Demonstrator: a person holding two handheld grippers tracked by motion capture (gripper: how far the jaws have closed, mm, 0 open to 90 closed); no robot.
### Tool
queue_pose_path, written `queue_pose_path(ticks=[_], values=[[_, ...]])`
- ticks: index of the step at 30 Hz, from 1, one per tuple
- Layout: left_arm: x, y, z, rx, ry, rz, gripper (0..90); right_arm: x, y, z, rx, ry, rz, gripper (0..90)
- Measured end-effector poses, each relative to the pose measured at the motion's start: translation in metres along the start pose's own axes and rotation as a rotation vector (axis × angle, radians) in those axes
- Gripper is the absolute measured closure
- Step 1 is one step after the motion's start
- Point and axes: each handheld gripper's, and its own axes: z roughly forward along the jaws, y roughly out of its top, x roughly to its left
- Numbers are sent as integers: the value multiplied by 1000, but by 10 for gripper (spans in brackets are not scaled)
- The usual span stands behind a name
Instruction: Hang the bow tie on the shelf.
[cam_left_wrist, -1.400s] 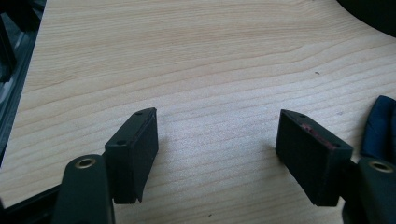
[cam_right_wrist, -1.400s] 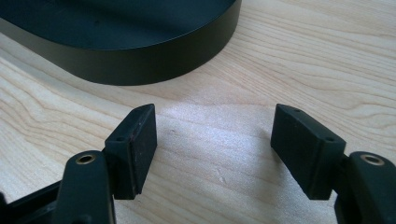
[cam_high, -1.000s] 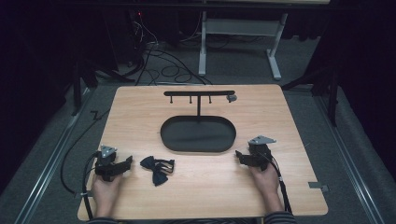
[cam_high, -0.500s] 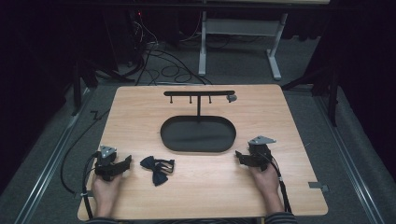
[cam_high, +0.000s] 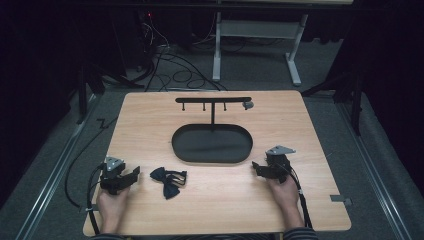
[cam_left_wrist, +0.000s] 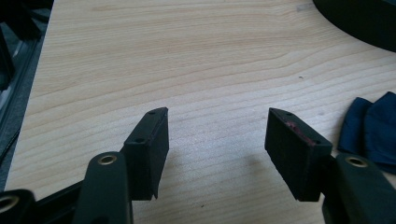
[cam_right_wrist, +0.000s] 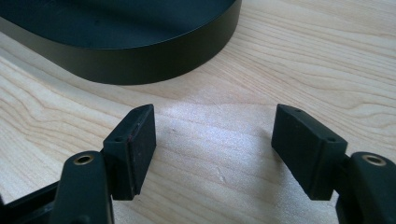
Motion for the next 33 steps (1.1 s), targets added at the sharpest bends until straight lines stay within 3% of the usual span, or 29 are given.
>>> queue_pose_path(ticks=[7, 13, 25, 33], values=[[0, 1, -9, 4, -45, 0, 447, 0, 0, 0, 0, -1, 0, 322], [-7, -1, -14, -9, -70, 36, 434, 0, 0, 0, -1, -1, -1, 321], [-18, 1, -22, -26, -152, 6, 408, 0, 0, 0, -2, -1, -3, 322], [-27, 0, -23, -19, -154, 59, 427, 0, 0, 0, -3, -2, -3, 322]])
